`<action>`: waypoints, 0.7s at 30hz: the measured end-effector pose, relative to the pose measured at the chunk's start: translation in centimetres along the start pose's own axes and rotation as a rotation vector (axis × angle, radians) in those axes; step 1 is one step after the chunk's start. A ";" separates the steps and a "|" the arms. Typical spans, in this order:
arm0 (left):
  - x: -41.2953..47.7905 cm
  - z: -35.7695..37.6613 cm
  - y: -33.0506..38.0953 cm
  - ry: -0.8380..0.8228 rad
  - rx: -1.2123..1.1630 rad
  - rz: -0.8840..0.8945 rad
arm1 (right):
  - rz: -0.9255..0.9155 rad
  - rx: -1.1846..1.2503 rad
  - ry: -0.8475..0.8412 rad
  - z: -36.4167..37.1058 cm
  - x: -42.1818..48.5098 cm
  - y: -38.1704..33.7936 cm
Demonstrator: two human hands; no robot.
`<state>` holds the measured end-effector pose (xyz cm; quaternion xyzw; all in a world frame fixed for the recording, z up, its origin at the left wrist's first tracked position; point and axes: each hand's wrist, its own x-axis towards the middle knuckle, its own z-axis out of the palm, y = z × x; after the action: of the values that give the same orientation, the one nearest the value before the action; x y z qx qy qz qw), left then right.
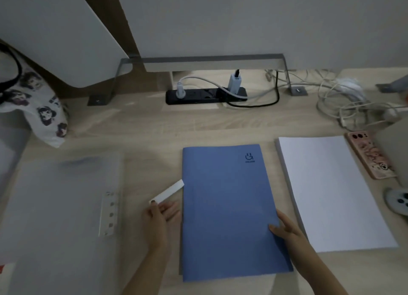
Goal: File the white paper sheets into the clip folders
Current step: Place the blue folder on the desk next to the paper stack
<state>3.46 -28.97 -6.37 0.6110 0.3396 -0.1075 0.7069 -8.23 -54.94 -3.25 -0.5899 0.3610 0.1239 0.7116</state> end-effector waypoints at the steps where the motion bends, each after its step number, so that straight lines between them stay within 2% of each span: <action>1: 0.5 0.1 0.5 0.008 -0.001 0.017 | -0.004 -0.008 -0.002 -0.3 0.1 0.1; 4: 2.4 0.2 2.0 0.042 0.058 0.030 | -0.013 -0.026 0.018 -0.7 0.3 0.4; 9: 5.0 0.5 3.6 0.001 0.224 0.035 | 0.012 -0.126 0.097 -0.9 0.6 0.5; 12: 2.7 1.2 3.2 0.012 0.531 0.271 | -0.054 -0.342 0.232 -0.4 1.0 0.5; 16: -2.3 2.3 -0.7 -0.435 0.997 0.551 | -0.144 -0.615 0.361 0.4 1.2 0.5; 18: -3.2 2.4 -2.0 -0.491 1.181 0.575 | -0.168 -0.681 0.391 0.6 1.3 0.5; 21: -3.7 2.8 -1.9 -0.522 1.180 0.542 | -0.267 -0.650 0.383 0.8 1.1 -0.1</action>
<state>0.56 -33.00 -5.59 0.9103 -0.1208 -0.2370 0.3171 -7.15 -54.49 -3.88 -0.8386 0.3492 0.0257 0.4173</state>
